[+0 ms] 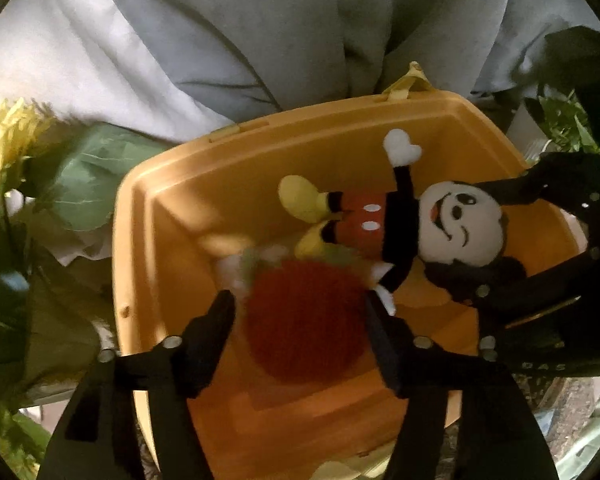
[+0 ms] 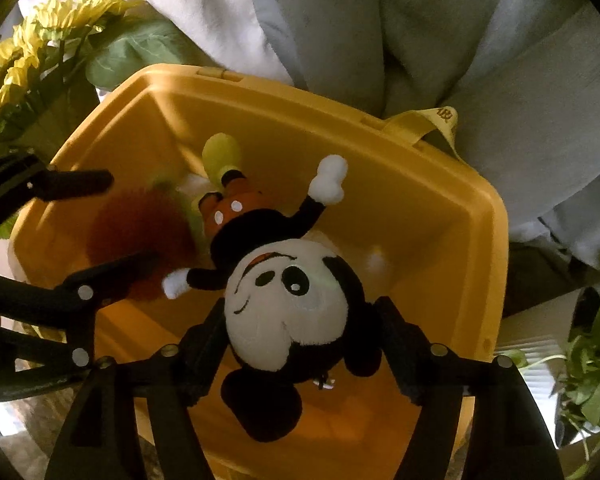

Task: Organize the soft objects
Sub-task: 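Open the left tool releasing the pompom while the right tool drops Mickey into the crate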

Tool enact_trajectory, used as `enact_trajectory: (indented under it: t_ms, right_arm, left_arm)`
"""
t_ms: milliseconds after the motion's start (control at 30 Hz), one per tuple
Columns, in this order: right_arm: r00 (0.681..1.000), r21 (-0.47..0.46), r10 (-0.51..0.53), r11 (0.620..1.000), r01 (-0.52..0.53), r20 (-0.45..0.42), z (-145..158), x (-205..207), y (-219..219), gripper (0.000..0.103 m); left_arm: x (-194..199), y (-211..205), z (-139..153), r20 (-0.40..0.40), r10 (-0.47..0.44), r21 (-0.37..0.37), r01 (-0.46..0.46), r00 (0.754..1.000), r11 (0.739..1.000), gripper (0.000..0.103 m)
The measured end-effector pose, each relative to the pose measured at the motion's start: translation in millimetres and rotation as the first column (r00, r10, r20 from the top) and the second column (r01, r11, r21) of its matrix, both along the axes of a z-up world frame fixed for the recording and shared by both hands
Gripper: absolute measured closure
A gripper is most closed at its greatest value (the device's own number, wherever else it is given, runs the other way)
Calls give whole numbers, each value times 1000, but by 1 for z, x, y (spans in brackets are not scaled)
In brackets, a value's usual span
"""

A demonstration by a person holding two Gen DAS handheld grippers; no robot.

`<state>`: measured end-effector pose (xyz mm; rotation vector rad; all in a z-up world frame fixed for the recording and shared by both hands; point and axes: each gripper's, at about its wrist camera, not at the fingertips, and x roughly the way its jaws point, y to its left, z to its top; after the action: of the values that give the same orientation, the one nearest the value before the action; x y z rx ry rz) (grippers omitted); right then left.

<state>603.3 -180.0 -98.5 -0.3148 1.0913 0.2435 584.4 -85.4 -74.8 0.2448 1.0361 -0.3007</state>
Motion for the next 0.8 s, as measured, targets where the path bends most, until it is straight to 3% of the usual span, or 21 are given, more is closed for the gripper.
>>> enact_trajectory:
  t_ms: [367, 667, 800]
  right_arm:
    - [999, -60, -2, 998, 4, 33, 21, -9, 6, 30]
    - [996, -25, -38, 999, 40, 82, 45, -15, 2, 30]
    - [998, -6, -56, 998, 56, 38, 37, -8, -1, 30]
  left_arm:
    - [-23, 1, 29, 117, 28, 83, -38, 993, 996, 18]
    - [-35, 16, 61, 189, 92, 64, -105, 978, 992, 14]
    - [-36, 20, 66, 207, 114, 73, -131, 972, 989, 14]
